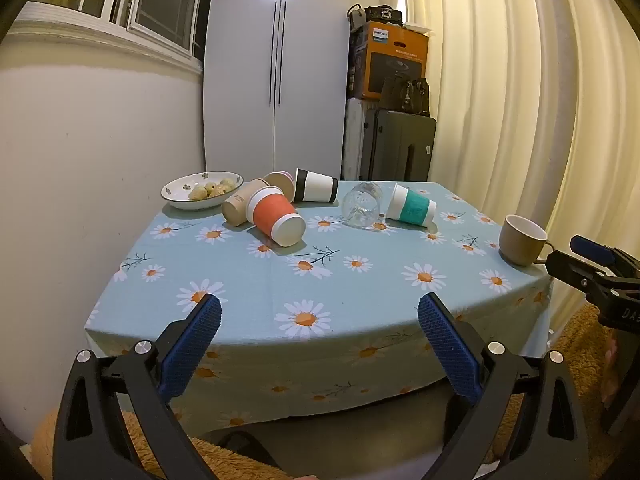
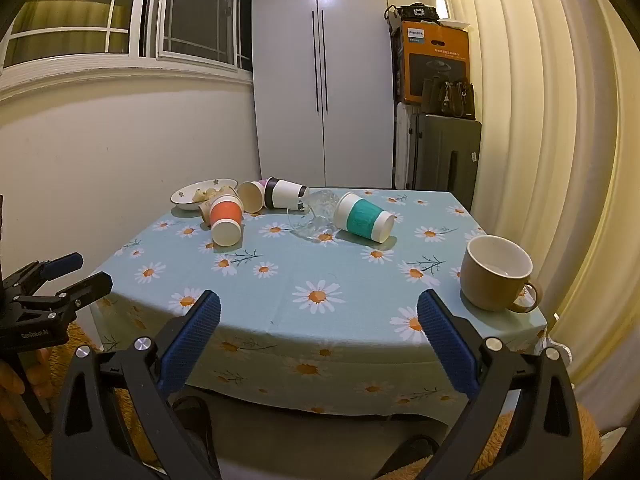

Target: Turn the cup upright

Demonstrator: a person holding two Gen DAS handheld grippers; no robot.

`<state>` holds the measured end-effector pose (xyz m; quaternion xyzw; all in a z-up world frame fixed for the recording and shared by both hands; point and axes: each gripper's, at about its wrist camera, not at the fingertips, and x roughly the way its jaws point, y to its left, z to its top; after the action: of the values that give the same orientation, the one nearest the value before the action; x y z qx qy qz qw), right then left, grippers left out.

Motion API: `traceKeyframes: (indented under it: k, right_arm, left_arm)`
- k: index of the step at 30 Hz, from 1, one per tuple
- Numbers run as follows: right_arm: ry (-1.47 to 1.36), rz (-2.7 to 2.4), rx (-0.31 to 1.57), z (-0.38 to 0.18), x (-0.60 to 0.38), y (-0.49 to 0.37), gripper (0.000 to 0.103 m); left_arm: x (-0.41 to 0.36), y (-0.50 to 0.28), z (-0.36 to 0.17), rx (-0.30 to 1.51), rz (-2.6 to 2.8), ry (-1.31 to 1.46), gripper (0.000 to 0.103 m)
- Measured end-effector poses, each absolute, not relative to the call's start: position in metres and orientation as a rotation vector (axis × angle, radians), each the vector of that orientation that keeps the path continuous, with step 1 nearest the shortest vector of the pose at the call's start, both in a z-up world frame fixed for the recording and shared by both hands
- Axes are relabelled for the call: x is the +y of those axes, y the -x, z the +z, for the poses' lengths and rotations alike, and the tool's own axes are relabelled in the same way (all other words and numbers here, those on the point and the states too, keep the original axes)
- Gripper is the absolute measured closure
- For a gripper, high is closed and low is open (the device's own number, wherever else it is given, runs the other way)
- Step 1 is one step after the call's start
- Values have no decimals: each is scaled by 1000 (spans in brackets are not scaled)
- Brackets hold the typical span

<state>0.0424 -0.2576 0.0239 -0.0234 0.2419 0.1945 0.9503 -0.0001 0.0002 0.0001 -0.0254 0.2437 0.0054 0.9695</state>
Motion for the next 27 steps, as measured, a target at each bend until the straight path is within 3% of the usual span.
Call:
traceKeyframes:
  k: [27]
  right_arm:
    - [50, 398, 494, 21, -255, -43, 5]
  left_arm:
    - [0, 0, 0, 494, 10, 48, 7]
